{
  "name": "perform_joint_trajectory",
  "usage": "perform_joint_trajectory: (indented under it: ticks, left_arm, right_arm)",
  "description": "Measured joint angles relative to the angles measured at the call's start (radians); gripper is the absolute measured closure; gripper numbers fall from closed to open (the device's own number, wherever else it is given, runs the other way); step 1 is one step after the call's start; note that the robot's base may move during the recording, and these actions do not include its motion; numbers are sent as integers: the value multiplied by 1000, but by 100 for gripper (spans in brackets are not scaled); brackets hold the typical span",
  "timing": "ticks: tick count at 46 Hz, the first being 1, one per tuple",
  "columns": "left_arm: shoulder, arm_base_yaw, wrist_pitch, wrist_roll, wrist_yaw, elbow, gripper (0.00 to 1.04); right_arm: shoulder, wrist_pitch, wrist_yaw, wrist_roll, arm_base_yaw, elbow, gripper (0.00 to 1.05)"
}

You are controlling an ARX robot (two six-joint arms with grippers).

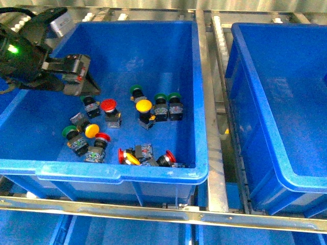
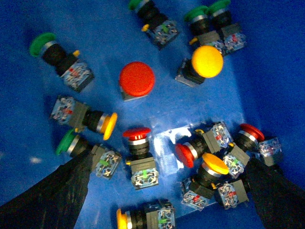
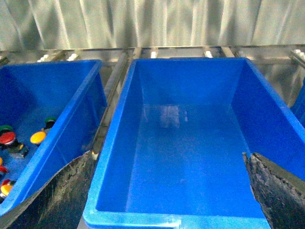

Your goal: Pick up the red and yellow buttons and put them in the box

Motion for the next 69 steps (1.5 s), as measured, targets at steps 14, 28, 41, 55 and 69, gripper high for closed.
perform_joint_trajectory:
  ticks: [14,28,41,55,69]
  left_arm:
    - [154,-99,-45,115,19,156,8]
    - [309,-127,-23,224,-21,292,8]
    - [414,-157,-61,300,10,433,8]
    - [528,-179,-102,335,24,555,8]
    - [623,-171,-133,335,22,681,8]
  right_arm:
    - [0,0,0,1,0,0,7]
    - [0,0,0,1,0,0,7]
    - [0,0,0,1,0,0,7]
    - [0,0,0,1,0,0,7]
    - [0,0,0,1,0,0,7]
